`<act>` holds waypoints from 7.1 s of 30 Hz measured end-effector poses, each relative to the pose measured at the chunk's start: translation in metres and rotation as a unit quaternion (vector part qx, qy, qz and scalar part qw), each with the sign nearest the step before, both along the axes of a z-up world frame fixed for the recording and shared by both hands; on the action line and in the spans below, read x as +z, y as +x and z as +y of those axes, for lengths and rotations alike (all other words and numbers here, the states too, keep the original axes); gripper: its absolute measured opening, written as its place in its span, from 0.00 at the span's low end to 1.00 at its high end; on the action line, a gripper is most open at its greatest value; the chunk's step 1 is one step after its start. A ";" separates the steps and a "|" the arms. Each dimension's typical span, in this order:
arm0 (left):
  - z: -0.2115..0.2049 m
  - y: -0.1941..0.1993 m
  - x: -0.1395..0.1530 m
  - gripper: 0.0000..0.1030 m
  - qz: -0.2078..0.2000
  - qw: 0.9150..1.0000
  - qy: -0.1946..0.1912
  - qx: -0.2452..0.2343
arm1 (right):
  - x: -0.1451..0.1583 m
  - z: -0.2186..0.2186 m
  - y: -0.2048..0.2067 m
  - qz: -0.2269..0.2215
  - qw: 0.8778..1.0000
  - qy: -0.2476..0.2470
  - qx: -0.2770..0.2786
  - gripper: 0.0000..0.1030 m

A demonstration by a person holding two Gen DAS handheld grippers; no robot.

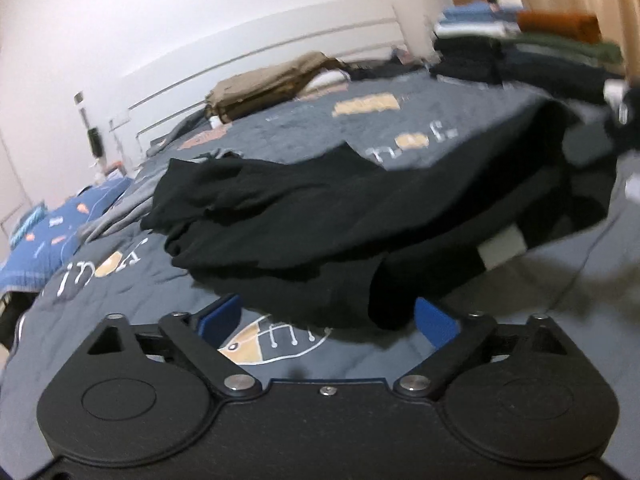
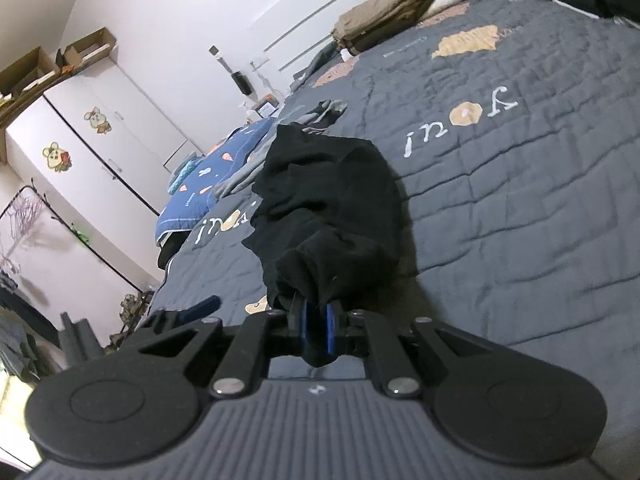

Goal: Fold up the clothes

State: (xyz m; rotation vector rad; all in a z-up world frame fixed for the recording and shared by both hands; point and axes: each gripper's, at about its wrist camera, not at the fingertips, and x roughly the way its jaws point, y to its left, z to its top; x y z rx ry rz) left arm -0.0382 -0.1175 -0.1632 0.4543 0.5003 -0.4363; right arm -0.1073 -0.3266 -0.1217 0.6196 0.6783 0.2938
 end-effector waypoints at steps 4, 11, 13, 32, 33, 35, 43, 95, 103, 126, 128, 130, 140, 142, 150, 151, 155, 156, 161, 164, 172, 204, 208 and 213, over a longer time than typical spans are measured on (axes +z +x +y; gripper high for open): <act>-0.008 0.013 -0.013 0.52 0.014 1.000 0.011 0.007 | -0.001 -0.002 0.003 0.003 1.000 0.000 0.002 0.09; -0.009 0.026 -0.019 0.12 0.024 1.000 0.001 0.007 | -0.003 -0.005 0.005 0.011 1.000 -0.016 0.005 0.10; -0.003 0.027 -0.015 0.10 0.024 1.000 -0.010 0.011 | -0.003 -0.006 0.004 0.011 1.000 -0.015 0.004 0.10; 0.078 -0.073 0.067 0.00 0.013 0.997 -0.079 0.003 | 0.012 0.019 -0.017 0.014 0.995 -0.047 0.084 0.10; 0.080 -0.081 0.066 0.00 0.012 0.997 -0.078 0.002 | 0.013 0.020 -0.021 0.013 0.995 -0.049 0.087 0.10; 0.085 -0.091 0.065 0.00 0.022 0.996 -0.083 0.008 | 0.015 0.021 -0.027 0.017 0.995 -0.048 0.091 0.10; 0.078 -0.101 0.040 0.02 0.040 0.997 -0.052 0.029 | 0.011 0.038 -0.042 0.052 0.977 -0.172 0.116 0.11; 0.087 -0.079 0.045 0.92 0.006 0.989 -0.087 0.120 | -0.024 0.106 0.023 -0.056 0.960 -0.251 0.113 0.00; 0.087 -0.078 0.044 0.92 0.007 0.989 -0.084 0.119 | 0.001 0.032 0.025 -0.037 0.992 -0.120 -0.003 0.00; -0.039 -0.115 0.004 0.92 0.018 0.989 -0.034 -0.146 | -0.020 -0.065 0.007 0.071 0.991 -0.071 -0.084 0.06; -0.055 -0.119 -0.004 0.92 0.008 0.987 -0.008 -0.163 | -0.019 -0.070 0.003 0.069 0.992 -0.069 -0.075 0.06; -0.068 -0.121 -0.012 0.92 0.003 0.985 0.011 -0.172 | -0.020 -0.074 0.001 0.074 0.993 -0.065 -0.059 0.07; -0.111 -0.112 -0.044 0.73 -0.008 0.982 0.073 -0.176 | -0.027 -0.091 -0.022 0.077 0.995 -0.065 -0.016 0.10; -0.115 -0.109 -0.050 0.53 -0.006 0.982 0.076 -0.173 | -0.030 -0.095 -0.026 0.081 0.994 -0.069 -0.012 0.10; -0.102 -0.086 -0.027 0.09 0.041 0.991 -0.025 -0.123 | -0.035 -0.084 -0.037 0.076 0.993 -0.088 0.023 0.11; -0.095 -0.081 -0.019 0.08 0.043 0.992 -0.050 -0.111 | -0.035 -0.078 -0.038 0.071 0.993 -0.093 0.034 0.11; -0.060 -0.062 0.011 0.07 0.054 0.987 -0.144 -0.054 | -0.035 -0.053 -0.042 0.052 0.990 -0.110 0.077 0.12; -0.050 -0.058 0.017 0.07 0.058 0.984 -0.165 -0.040 | -0.034 -0.047 -0.043 0.045 0.989 -0.115 0.084 0.15; -0.007 -0.045 0.040 0.07 0.055 0.973 -0.224 0.018 | -0.033 -0.021 -0.044 0.017 0.985 -0.136 0.106 0.31; 0.015 -0.040 0.049 0.07 0.053 0.966 -0.249 0.046 | -0.031 -0.005 -0.044 -0.003 0.981 -0.154 0.114 0.37; 0.058 -0.034 0.055 0.07 0.056 0.955 -0.274 0.097 | -0.028 0.057 -0.032 -0.070 0.972 -0.176 0.139 0.44; 0.146 -0.041 0.070 0.07 0.054 0.932 -0.329 0.140 | -0.058 0.162 0.010 -0.123 0.971 -0.181 0.099 0.05; 0.155 -0.043 0.074 0.07 0.054 0.919 -0.363 0.144 | -0.041 0.155 0.005 -0.139 0.971 -0.176 0.084 0.04; 0.160 -0.055 0.086 0.07 0.048 0.900 -0.415 0.122 | -0.004 0.125 0.000 -0.154 0.977 -0.139 0.045 0.03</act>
